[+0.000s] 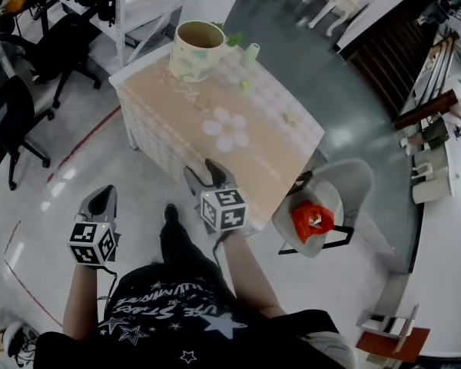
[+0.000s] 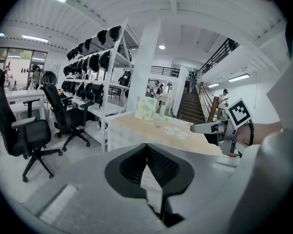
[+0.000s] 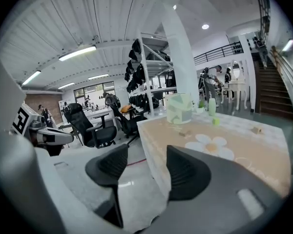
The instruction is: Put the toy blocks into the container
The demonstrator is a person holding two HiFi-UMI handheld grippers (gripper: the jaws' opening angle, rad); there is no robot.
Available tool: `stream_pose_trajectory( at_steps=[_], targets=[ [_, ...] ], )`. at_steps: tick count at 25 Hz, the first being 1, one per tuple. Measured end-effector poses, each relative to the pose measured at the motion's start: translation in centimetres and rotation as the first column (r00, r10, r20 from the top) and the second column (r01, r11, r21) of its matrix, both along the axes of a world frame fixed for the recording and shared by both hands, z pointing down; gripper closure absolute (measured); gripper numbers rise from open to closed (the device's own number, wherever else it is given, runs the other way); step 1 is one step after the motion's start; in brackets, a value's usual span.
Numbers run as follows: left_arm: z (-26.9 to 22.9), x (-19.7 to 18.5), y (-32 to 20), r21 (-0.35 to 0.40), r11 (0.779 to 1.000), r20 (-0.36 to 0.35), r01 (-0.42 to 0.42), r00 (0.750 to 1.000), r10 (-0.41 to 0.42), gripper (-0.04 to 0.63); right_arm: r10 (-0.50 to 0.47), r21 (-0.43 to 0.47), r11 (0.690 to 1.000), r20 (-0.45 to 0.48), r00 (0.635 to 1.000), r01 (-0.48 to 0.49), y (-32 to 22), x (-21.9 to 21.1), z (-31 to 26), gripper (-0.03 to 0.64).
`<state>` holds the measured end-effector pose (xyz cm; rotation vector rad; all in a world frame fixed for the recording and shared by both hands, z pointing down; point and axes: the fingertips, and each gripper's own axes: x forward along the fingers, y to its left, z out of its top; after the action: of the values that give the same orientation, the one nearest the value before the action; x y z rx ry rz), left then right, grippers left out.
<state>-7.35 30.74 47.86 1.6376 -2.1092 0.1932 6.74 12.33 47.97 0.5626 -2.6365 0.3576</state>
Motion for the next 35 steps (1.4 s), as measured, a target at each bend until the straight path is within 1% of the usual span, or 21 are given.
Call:
stream_pose_trajectory(
  at_steps=[5, 11, 17, 22, 28, 35],
  targets=[
    [-1.3, -2.0, -5.3, 0.007, 1.000, 0.025, 0.012, 1.000, -0.012, 0.586, -0.030, -0.010, 1.000, 0.004, 1.000, 0.030, -5.3, -2.5, -0.5, 0.364],
    [-1.8, -4.0, -10.6, 0.000, 0.999, 0.033, 0.034, 0.999, -0.034, 0.586, -0.062, -0.022, 0.998, 0.005, 0.998, 0.063, -10.8, -5.1, -0.8, 0.364],
    [-2.0, -5.2, -15.3, 0.004, 0.999, 0.044, 0.051, 0.998, -0.052, 0.586, -0.075, -0.051, 0.996, -0.003, 0.997, 0.075, -15.4, -6.4, -0.2, 0.364],
    [-2.1, -6.3, -18.3, 0.004, 0.998, 0.046, 0.069, 0.997, -0.069, 0.586, -0.097, -0.061, 0.994, -0.012, 0.995, 0.096, -18.3, -7.3, 0.2, 0.364],
    [-2.1, -6.7, -21.3, 0.009, 0.998, 0.053, 0.064, 0.997, -0.065, 0.586, -0.143, -0.061, 0.988, -0.059, 0.988, 0.140, -20.7, -8.2, 1.7, 0.364],
    [-1.7, -6.9, -22.2, -0.023, 0.999, 0.060, 0.039, 0.997, -0.038, 0.586, -0.207, -0.052, 0.978, -0.152, 0.967, 0.201, -21.9, -8.8, 3.8, 0.360]
  ],
)
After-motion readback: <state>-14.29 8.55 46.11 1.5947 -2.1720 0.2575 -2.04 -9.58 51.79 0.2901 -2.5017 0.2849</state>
